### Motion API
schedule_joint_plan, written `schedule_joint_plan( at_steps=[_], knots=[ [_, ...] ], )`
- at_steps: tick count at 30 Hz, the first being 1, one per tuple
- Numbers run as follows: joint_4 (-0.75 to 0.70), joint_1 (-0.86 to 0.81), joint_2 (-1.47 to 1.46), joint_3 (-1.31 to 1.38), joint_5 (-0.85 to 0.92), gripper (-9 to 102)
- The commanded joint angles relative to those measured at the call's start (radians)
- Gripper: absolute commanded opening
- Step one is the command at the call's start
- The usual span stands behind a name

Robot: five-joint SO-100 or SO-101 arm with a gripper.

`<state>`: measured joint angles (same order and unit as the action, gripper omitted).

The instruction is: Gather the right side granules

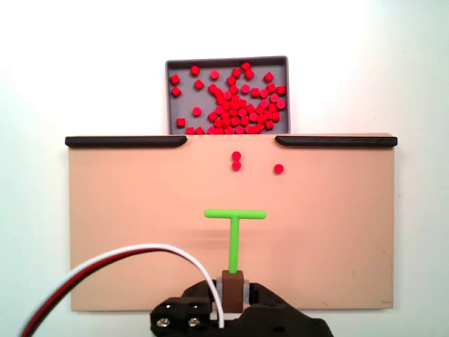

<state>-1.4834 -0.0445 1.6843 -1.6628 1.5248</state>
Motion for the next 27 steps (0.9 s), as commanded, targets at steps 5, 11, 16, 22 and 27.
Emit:
schedule_joint_plan(
  at_steps=[5, 11, 16, 22, 27],
  knots=[
    [-0.005, -0.011, 0.011, 0.015, 0.012, 0],
    [-0.006, -0.012, 0.011, 0.015, 0.003, 0],
    [-0.008, -0.015, 0.000, 0.014, 0.031, 0],
    [-0.008, -0.037, 0.009, 0.014, 0.241, 0],
    [-0.008, -0.080, 0.084, 0.014, 0.434, 0]
  ],
)
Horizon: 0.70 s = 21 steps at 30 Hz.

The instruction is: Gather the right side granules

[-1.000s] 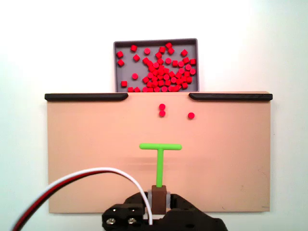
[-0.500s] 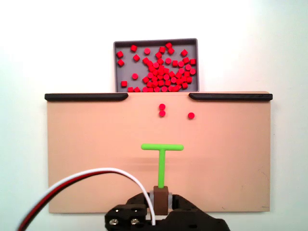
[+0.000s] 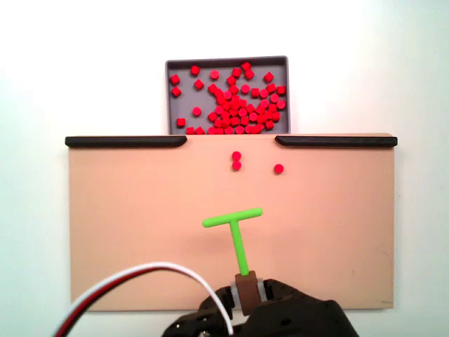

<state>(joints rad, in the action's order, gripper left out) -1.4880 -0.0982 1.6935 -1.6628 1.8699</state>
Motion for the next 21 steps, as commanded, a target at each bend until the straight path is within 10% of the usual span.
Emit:
schedule_joint_plan(
  at_steps=[1, 21],
  knots=[
    [-0.003, -0.038, 0.084, 0.014, 0.130, 0],
    [0.009, -0.268, -0.041, 0.032, 1.009, 0]
  ],
)
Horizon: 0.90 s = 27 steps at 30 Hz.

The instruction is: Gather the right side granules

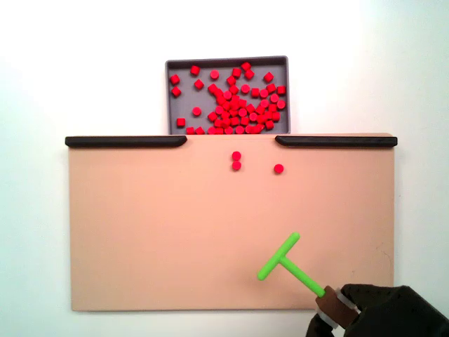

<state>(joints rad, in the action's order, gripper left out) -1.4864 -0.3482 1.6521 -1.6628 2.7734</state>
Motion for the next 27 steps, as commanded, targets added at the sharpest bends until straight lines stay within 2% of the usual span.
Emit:
schedule_joint_plan(
  at_steps=[1, 10, 17, 27],
  knots=[
    [0.008, -0.023, -0.008, 0.032, 0.147, 0],
    [0.008, -0.069, -0.112, 0.124, 0.449, 0],
    [0.012, -0.091, -0.219, 0.221, 0.603, 0],
    [0.107, -0.092, -0.284, 0.225, 0.825, 0]
  ],
)
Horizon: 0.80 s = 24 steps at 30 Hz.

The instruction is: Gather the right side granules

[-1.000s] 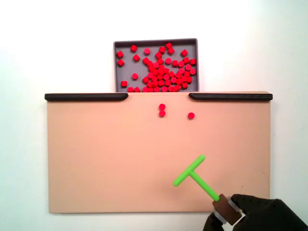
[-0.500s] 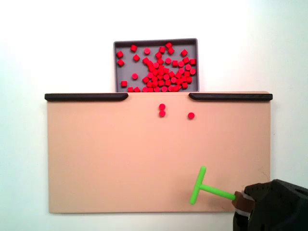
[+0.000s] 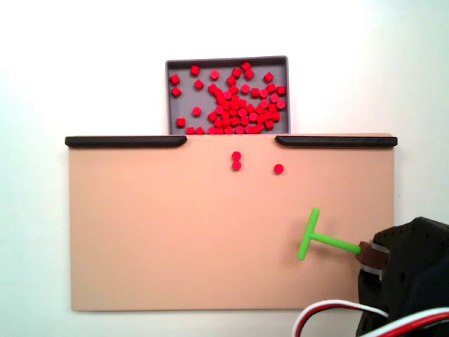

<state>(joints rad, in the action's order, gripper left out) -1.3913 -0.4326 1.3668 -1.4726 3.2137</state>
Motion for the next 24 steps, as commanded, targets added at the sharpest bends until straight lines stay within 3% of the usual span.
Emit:
schedule_joint_plan(
  at_steps=[1, 24],
  knots=[
    [0.012, -0.008, -0.005, 0.035, 0.400, 0],
    [0.011, 0.005, -0.193, 0.209, 0.546, 0]
  ],
)
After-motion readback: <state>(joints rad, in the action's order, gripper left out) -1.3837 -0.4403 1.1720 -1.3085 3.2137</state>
